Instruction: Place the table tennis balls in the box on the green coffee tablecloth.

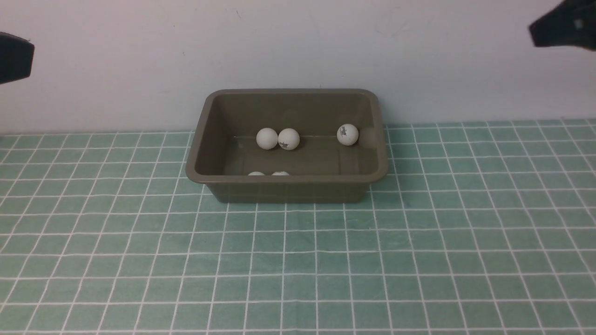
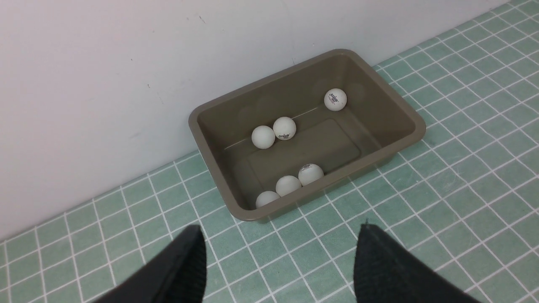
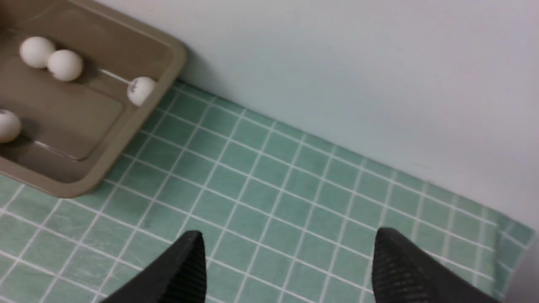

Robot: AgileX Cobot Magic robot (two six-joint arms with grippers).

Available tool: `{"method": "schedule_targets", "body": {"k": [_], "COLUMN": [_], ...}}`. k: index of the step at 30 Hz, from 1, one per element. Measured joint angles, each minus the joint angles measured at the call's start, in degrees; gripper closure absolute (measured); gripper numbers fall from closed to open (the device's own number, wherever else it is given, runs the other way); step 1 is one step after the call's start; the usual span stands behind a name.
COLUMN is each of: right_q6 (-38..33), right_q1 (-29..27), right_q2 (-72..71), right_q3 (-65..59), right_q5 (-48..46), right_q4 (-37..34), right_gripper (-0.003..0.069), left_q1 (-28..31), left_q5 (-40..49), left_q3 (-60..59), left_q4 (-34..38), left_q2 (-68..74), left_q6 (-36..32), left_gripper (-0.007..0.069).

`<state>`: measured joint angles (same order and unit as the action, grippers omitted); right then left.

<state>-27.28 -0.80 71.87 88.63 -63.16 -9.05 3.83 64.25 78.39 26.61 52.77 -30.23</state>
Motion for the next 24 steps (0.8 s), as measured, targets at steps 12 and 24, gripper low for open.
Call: {"method": "schedule_targets", "body": {"k": [12,24], "right_q6": [-10.26,-18.9], "right_q1": [0.0,2.16], "right_q2": [-23.75,-38.97], "right_q3": [-26.76,-61.39], "right_q5": [15.25,36.55], "right_q4": [-14.16,-23.18], "right_gripper": [0.0177,0.0197], "left_q1": [0.0,0.0], "left_q5": [-0.06,-0.06], "left_q3": [0.0,0.0], "left_q4": [0.64,5.33], "left_q2": [0.0,0.07], "left_q6": [-0.05,-2.33], "left_gripper": [0.0198,0.0198]}}
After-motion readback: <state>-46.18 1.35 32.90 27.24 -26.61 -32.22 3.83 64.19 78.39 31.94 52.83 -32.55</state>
